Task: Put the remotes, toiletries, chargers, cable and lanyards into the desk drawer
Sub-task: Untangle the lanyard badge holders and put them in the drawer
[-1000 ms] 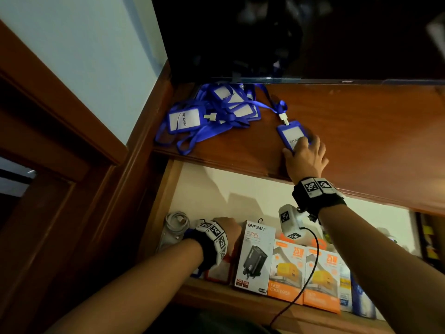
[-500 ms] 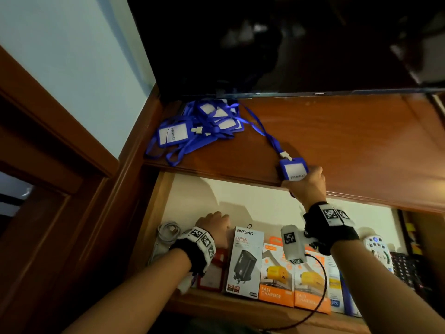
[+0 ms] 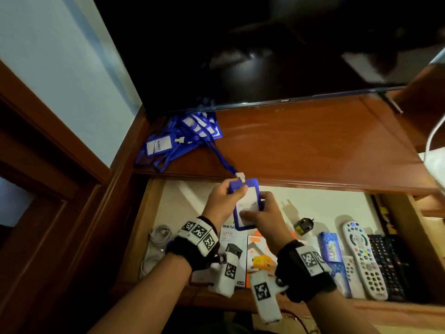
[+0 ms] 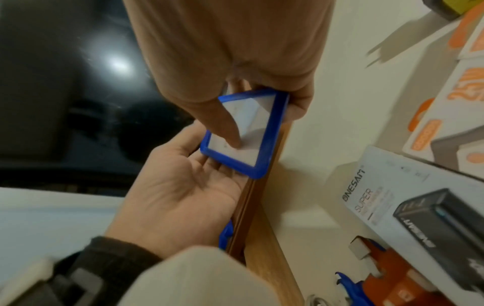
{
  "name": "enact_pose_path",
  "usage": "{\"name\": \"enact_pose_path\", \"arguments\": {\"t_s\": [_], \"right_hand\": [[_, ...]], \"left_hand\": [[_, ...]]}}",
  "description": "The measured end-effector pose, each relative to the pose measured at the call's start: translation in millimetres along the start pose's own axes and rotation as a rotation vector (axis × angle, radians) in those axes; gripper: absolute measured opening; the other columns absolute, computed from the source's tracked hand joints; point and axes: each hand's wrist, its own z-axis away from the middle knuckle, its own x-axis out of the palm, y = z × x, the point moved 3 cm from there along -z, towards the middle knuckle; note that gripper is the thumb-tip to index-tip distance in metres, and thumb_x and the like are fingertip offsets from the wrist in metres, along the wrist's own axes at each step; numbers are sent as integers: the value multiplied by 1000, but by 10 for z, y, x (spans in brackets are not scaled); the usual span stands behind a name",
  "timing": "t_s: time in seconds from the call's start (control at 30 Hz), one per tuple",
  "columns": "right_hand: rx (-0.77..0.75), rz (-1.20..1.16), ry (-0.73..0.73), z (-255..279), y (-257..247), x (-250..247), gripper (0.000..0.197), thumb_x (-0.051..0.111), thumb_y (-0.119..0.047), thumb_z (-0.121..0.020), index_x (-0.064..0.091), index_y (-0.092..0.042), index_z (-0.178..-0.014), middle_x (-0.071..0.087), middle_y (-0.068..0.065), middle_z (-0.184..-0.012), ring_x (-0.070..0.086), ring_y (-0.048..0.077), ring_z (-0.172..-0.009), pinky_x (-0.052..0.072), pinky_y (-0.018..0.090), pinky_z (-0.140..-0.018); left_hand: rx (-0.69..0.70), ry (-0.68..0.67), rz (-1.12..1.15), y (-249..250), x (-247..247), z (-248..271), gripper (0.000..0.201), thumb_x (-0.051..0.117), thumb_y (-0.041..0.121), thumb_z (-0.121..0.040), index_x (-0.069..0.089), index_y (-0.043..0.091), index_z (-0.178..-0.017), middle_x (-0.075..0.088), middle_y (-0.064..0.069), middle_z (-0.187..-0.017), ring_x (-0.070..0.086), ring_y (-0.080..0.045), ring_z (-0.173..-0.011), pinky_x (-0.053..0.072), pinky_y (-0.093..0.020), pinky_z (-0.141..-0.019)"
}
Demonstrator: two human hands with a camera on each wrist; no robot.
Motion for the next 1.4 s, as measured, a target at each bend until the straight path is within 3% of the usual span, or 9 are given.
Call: {"name": "enact_pose_path", "arguments": {"t_s": [0.1,0.2,0.33,0.47,0.6,0.77,0.93,1.13,1.4], "right_hand": [[-38,9,-5,106,-27,-50,31,62,-1,-84,47,-14,-107,60,11,-99,62,27,-89,55,40,-75],[-150,-94,98,150,-142,-185,28,60,-19,-91,47,-18,-116,57,3,-108,56,15,-95,48,15,-67],[-365,-33,-173,189,-391,-215,39,50,-37,-87,56,-21,-122,55,-8,-128,51,3,-117,42,9,-87],[-362,176,-401,212,-564,-123,49,42,-48,-90,69,-7,-97,68,6,-104,60,11,-101,41,21,-92],[-262,338,-239,192,-640,-33,62,50,-65,-84,62,-6,-70,58,3,-64,52,14,-62,38,29,-73],[-364,315,-276,218,-786,115,61,56,-56,-84,54,0,-60,42,11,-53,33,19,-49,28,31,-54],[-444,117,-258,306,-788,260,30,60,-15,-90,53,11,-76,42,0,-49,34,10,-45,25,19,-45],[-542,-65,-203,486,-523,538,22,64,-18,-82,61,-3,-98,66,9,-86,59,14,-77,49,26,-68],[-496,76,-183,499,-504,498,4,60,-10,-91,63,-9,-92,63,2,-80,54,11,-69,43,21,-63]], "left_hand": [[20,21,-24,17,-34,148,22,63,7,-87,59,23,-103,68,-8,-101,66,-28,-93,54,-39,-81],[33,-61,-10,40,-80,330,26,61,3,-88,59,24,-103,67,-5,-98,65,-21,-85,55,-33,-75],[88,-215,-125,87,-162,521,31,61,-2,-85,61,26,-98,66,-6,-96,64,-21,-86,54,-36,-78],[122,-354,-236,101,-249,602,33,62,-3,-84,63,27,-99,67,-6,-104,65,-22,-91,53,-39,-82],[164,-326,-270,175,-384,581,31,61,-2,-85,63,24,-103,66,-5,-95,63,-19,-86,52,-36,-80],[144,-246,-161,217,-618,544,30,61,-2,-86,64,25,-98,68,-12,-103,64,-24,-89,53,-43,-82],[140,-161,75,235,-848,487,32,58,-10,-84,62,21,-94,66,-6,-89,61,-19,-76,52,-30,-67],[169,-31,403,235,-850,477,32,53,-8,-87,62,13,-110,68,-9,-96,62,-22,-84,52,-31,-71],[208,-29,441,278,-856,458,40,65,-4,-79,53,19,-110,65,-7,-97,56,-23,-83,45,-31,-68]]}}
